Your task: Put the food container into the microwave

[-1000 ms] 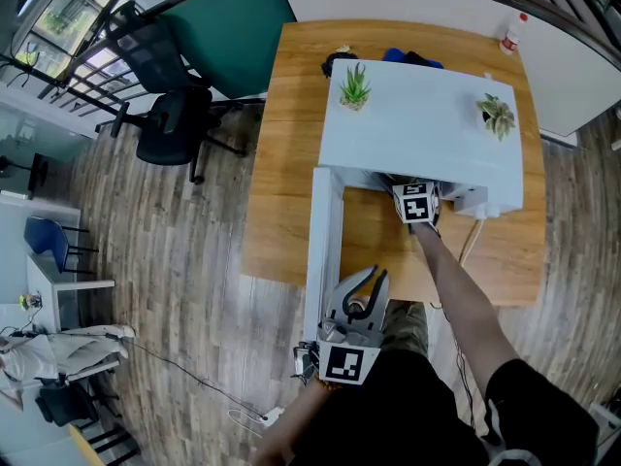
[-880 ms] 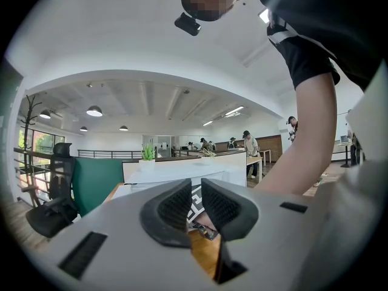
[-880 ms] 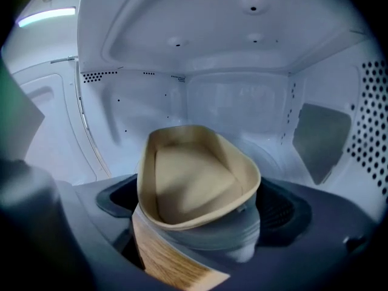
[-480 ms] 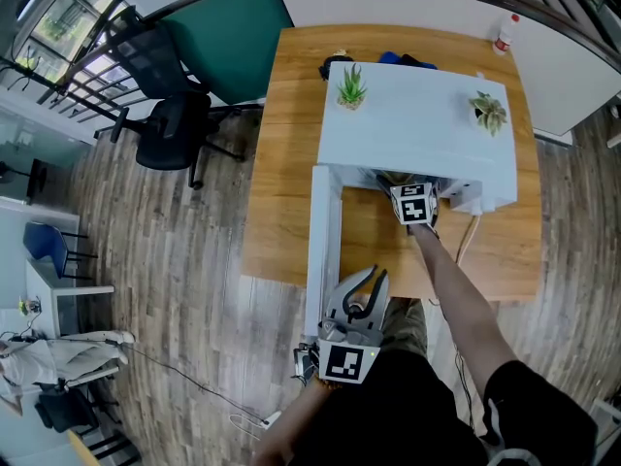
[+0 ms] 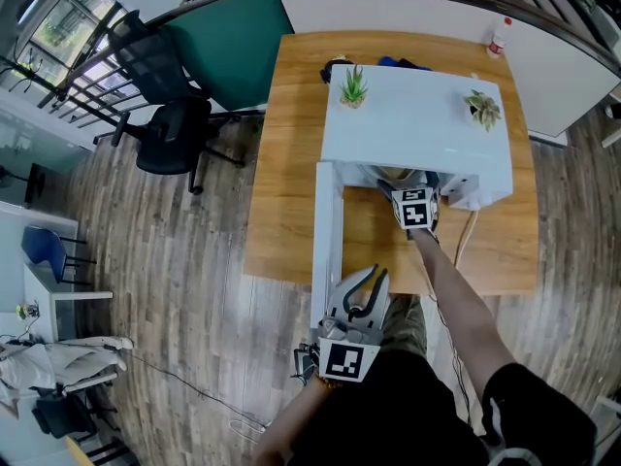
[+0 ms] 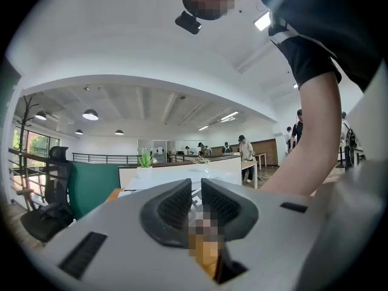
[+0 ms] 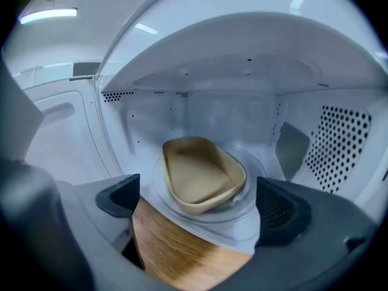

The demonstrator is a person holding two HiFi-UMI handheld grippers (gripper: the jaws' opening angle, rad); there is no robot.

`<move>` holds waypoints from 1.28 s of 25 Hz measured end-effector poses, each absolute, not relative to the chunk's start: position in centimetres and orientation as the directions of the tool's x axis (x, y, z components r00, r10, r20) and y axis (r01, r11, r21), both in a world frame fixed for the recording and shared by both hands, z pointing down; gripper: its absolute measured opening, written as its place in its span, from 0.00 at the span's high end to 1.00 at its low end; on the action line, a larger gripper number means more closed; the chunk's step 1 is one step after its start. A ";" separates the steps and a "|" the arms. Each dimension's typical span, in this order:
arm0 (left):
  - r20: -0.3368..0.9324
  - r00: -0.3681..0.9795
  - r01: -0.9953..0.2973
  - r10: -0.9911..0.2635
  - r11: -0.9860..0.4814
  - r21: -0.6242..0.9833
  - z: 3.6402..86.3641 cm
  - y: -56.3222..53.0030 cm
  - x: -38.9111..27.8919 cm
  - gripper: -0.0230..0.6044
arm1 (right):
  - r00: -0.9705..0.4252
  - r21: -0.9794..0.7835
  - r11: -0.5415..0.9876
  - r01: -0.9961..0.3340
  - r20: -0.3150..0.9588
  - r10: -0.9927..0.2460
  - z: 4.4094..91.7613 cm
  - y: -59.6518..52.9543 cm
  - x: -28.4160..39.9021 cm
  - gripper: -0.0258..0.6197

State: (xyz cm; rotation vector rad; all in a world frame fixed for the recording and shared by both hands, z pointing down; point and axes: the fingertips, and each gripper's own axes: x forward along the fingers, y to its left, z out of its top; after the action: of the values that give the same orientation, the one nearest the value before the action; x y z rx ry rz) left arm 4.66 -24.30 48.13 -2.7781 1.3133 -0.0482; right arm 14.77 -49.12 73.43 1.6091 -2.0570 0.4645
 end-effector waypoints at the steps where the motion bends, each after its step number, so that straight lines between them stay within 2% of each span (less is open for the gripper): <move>1: -0.005 0.637 -0.769 -0.771 -0.634 -0.076 48.0 -24.2 4.6 0.86 | -0.191 0.029 0.250 -0.968 0.563 -0.804 73.2 -48.9 14.7 0.03; 32: -0.181 0.667 -0.739 -0.723 -0.673 -0.036 43.2 -19.1 1.5 0.86 | -0.123 0.087 0.180 -0.980 0.448 -0.885 64.3 -39.4 13.7 0.03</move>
State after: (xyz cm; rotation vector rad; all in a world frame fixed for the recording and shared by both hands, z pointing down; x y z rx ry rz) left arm 1.48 -19.06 43.20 -2.7697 1.2190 0.2302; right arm 13.71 -39.36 64.25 1.7566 -2.0644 0.3222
